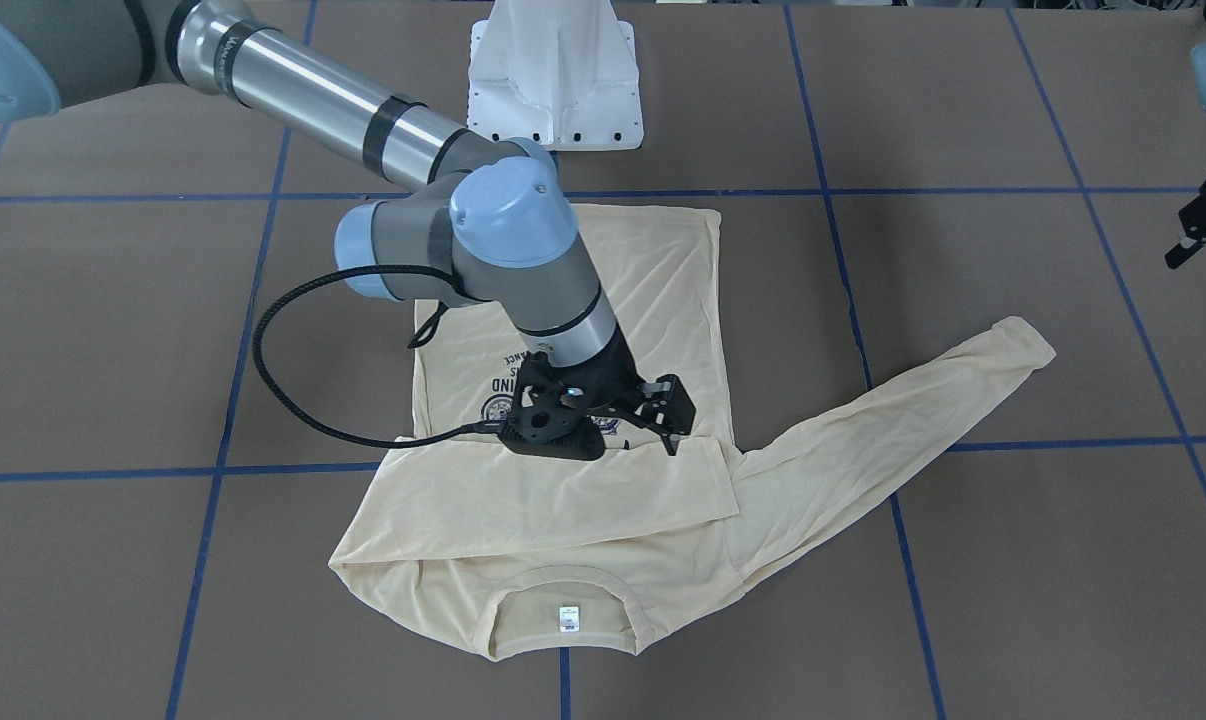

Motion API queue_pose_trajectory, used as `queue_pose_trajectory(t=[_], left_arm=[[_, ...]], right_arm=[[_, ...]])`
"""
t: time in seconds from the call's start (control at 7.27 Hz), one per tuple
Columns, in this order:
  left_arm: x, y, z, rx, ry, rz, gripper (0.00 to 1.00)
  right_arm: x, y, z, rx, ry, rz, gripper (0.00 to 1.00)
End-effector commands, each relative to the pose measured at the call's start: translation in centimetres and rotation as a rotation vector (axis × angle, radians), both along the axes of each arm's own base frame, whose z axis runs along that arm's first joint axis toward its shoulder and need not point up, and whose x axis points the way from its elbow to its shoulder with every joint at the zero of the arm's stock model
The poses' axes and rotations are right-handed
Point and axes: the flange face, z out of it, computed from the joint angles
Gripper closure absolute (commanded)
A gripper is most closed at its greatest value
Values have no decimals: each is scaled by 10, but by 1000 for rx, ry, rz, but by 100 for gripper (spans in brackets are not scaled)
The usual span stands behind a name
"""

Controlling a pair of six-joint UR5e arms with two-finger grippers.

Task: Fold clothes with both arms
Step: 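Open the right gripper to release the sleeve near the collar and lift, then withdraw the right arm away from the shirt toward its side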

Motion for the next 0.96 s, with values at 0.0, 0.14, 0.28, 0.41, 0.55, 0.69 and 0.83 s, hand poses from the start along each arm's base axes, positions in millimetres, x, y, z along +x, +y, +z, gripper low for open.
queue_pose_trajectory(t=[0.0, 0.14, 0.28, 0.41, 0.55, 0.69, 0.83], left_arm=[[42, -9, 35, -12, -36, 9, 1], [57, -34, 41, -23, -32, 22, 2], [78, -49, 50, -57, -32, 39, 8], [92, -55, 49, -94, -22, 33, 13], [117, -47, 51, -165, -14, 34, 13], [123, -40, 58, -228, 15, 54, 12], [125, -35, 80, -277, 35, 87, 13]], right_arm=[[87, 31, 80, -45, -10, -34, 2], [106, 41, 95, -41, -9, -32, 2], [106, 43, 96, -39, -7, -28, 2], [108, 42, 97, -38, -6, -24, 2], [107, 42, 96, -36, -7, -23, 2], [107, 43, 96, -35, -8, -23, 2], [108, 43, 95, -34, -9, -23, 2]])
